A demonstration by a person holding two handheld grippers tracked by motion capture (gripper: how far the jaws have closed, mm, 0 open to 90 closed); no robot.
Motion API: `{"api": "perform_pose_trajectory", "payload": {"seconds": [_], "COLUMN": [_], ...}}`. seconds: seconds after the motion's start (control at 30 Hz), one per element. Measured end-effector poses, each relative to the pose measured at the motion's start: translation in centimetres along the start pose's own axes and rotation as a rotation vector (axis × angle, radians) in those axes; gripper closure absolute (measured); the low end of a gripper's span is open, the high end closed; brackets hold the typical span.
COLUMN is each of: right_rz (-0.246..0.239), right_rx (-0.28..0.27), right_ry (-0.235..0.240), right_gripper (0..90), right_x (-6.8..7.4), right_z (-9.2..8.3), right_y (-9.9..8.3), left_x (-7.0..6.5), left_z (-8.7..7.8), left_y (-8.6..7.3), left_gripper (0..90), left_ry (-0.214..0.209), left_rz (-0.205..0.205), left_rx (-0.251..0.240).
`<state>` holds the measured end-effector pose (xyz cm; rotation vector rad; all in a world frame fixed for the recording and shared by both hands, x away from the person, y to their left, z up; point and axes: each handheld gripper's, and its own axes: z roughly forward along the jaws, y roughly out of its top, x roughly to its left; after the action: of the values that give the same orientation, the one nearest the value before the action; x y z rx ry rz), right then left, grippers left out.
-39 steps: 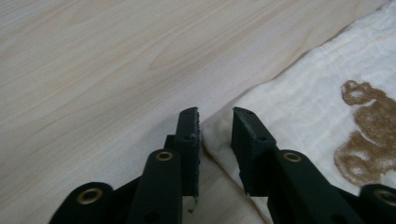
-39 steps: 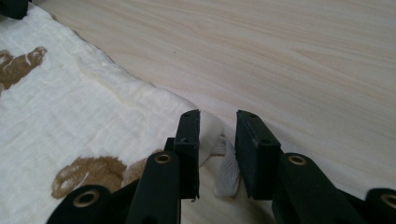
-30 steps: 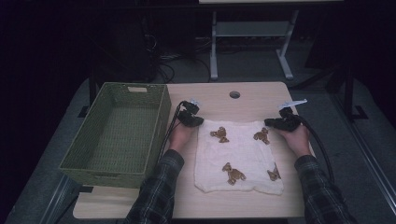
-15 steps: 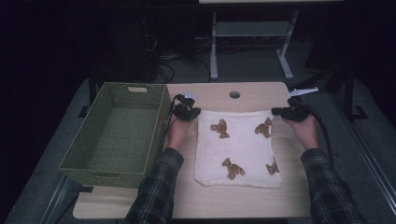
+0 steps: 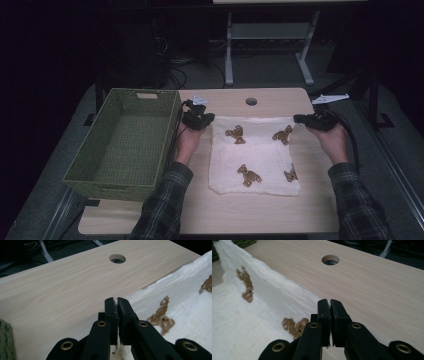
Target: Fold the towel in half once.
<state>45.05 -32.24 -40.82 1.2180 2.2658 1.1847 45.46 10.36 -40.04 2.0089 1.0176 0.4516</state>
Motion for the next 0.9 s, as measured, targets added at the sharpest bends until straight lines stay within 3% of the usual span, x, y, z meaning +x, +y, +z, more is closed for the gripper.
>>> {"api": "perform_pose_trajectory", "payload": {"seconds": [0.17, 0.5, 0.63, 0.9], "right_rz": [-0.018, -0.046, -0.044, -0.048], "right_rx": [-0.006, -0.030, -0.019, -0.019], "right_ry": [0.023, 0.048, 0.051, 0.059], "right_gripper": [86.7, 86.7, 86.7, 86.6], "right_x": [0.9, 2.5, 3.1, 4.4], "right_z": [-0.8, -2.1, -2.3, -2.9], "right_y": [-1.1, -2.6, -3.6, -5.3], "left_x": [-0.8, -2.2, -2.9, -3.9], "left_z": [-0.9, -2.6, -2.9, -4.0], "left_y": [-0.6, -2.4, -3.1, -4.4], "left_gripper": [86.6, 86.6, 86.6, 86.6], "left_ry": [-0.002, -0.020, -0.020, -0.040], "left_rz": [0.035, 0.050, 0.083, 0.092], "left_rx": [0.020, 0.015, 0.026, 0.013]}}
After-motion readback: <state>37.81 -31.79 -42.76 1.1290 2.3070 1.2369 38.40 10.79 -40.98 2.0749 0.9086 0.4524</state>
